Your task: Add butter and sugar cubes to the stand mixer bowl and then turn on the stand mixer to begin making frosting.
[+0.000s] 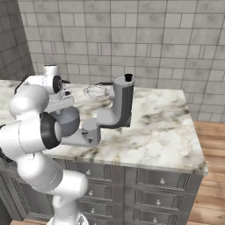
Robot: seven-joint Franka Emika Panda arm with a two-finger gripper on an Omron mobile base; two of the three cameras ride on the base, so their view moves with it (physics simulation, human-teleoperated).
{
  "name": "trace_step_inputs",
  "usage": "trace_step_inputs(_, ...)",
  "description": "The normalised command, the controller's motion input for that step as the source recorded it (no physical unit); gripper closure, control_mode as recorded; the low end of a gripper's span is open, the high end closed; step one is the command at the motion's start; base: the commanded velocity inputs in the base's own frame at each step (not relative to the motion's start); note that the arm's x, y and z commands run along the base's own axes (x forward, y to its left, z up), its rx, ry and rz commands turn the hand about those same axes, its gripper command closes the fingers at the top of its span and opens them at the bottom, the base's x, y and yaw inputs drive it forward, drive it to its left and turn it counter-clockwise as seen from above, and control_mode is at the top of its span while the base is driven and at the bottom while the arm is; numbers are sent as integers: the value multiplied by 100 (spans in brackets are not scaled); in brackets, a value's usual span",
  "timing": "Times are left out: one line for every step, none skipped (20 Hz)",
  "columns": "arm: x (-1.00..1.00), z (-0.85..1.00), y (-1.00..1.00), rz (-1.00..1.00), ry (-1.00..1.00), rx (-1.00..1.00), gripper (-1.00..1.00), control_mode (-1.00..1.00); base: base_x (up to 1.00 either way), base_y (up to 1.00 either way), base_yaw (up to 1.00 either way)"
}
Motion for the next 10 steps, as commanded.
trace_step_inputs(0, -30, 0, -1, 0, 0, 100, -100, 0, 0, 0)
trace_step_inputs(0, -31, 0, -1, 0, 0, 100, -100, 0, 0, 0)
trace_step_inputs(0, -31, 0, -1, 0, 0, 100, -100, 0, 0, 0)
trace_step_inputs(0, -25, 0, -1, 0, 0, -100, -100, 0, 0, 0)
trace_step_inputs(4, -19, 0, -1, 0, 0, -100, -100, 0, 0, 0)
trace_step_inputs(11, -13, 0, -2, 0, 0, -100, -100, 0, 0, 0)
trace_step_inputs(16, -9, 0, -2, 0, 0, -100, -100, 0, 0, 0)
trace_step_inputs(19, -3, 0, -2, 0, 0, -100, -100, 0, 0, 0)
trace_step_inputs(19, 0, 0, -2, 0, 0, -100, -100, 0, 0, 0)
trace_step_inputs(19, 0, 0, -2, 0, 0, -100, -100, 0, 0, 0)
